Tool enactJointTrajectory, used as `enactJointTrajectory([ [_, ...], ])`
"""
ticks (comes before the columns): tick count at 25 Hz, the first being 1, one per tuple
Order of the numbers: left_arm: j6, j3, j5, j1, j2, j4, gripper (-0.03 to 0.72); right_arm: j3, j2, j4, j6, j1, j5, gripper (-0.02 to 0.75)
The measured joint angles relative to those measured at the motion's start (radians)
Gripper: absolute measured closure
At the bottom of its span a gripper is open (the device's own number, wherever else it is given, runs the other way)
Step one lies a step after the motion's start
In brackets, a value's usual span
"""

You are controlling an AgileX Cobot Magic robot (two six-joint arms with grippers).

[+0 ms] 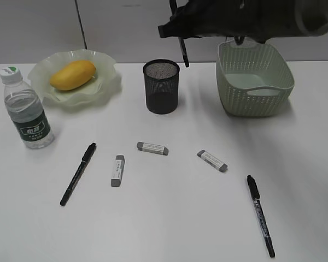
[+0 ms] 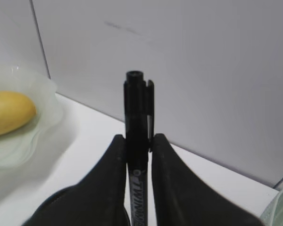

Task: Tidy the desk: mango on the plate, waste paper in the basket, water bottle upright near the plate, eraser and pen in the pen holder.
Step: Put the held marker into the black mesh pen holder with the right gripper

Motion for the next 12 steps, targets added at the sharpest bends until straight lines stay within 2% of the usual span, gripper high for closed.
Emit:
enactJointTrajectory([
  [3,0.000,0.000,0.000,0.000,0.000,0.000,0.190,-0.026,0.031,-0.051,0.081,0.009,-0.062,0.601],
  [9,0.000,0.000,0.000,0.000,0.000,0.000,0.190,-0.044,0.070,-0.368,0.386,0.031,-0.193,0.601],
  [12,0.000,0.000,0.000,0.000,0.000,0.000,0.190,-0.044,0.100,-0.410,0.456,0.032,-0.243,0.601],
])
